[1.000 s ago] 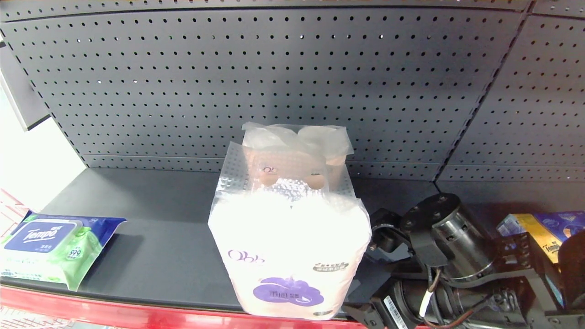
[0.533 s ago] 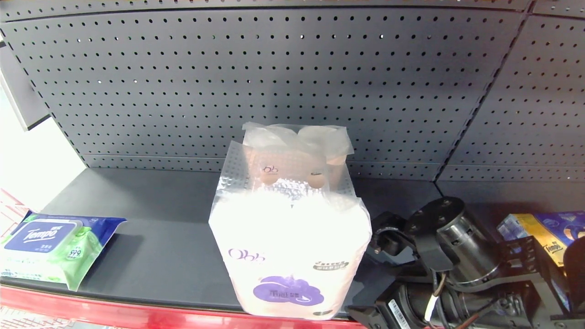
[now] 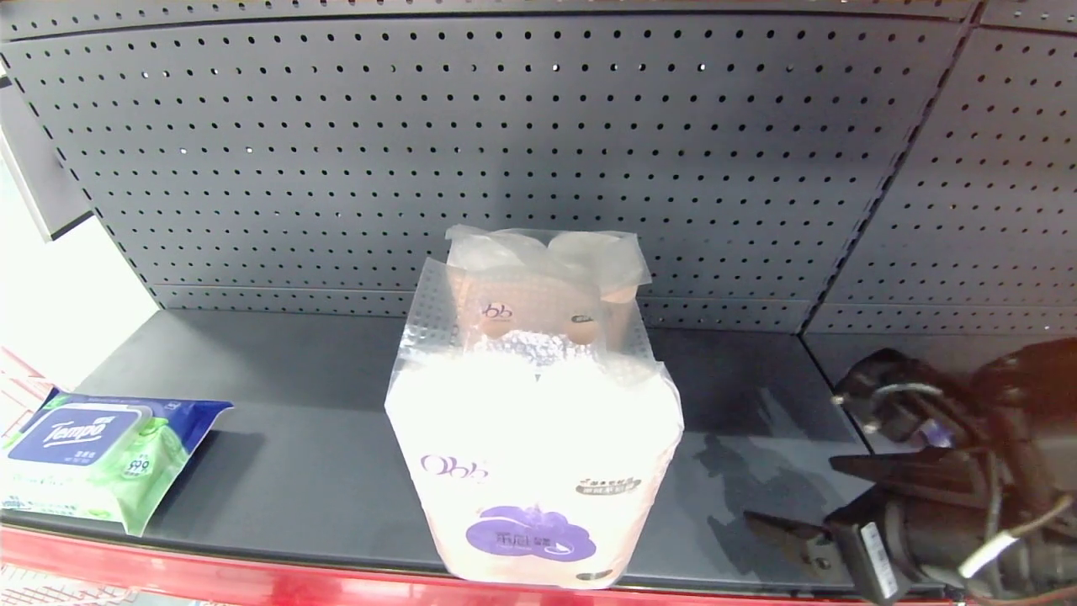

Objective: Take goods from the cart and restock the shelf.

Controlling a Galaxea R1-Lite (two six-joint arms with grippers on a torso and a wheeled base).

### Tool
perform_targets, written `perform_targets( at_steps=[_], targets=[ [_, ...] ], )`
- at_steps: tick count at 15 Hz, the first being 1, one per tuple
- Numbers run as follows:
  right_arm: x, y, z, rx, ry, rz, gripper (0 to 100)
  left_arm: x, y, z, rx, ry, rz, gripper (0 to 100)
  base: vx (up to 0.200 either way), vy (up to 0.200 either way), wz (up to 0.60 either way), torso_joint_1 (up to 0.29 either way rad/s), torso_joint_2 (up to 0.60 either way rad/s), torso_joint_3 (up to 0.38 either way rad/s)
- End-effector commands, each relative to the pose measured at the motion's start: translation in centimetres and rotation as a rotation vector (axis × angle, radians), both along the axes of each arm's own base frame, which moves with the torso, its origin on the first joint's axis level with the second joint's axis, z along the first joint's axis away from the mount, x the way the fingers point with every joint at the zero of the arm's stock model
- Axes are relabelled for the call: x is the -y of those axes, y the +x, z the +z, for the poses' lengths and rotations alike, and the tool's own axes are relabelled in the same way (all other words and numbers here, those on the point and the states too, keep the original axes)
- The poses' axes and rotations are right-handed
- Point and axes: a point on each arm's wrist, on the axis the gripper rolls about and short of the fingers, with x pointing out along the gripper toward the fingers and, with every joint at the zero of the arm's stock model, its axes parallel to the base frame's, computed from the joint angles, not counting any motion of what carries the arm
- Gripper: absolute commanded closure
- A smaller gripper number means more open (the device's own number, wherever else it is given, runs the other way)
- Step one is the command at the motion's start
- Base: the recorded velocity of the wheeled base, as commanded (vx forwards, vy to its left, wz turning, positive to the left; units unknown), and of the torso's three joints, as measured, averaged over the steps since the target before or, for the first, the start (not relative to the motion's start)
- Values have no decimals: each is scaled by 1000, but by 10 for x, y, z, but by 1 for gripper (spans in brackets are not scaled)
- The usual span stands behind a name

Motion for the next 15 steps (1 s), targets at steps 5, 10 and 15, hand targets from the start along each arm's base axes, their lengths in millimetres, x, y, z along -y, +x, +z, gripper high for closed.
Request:
perform_targets(
  at_steps=[5,10,15],
  targets=[
    [117,-103,52,544,-33,-474,0,0,0,0,-3,-5,1,0,0,0,0,0,0,0],
    [117,-154,11,459,-22,-592,0,0,0,0,-3,-2,-12,0,0,0,0,0,0,0],
    [117,-160,-69,531,-4,-559,0,1,0,-1,-4,2,-22,0,0,0,0,0,0,0]
  ],
)
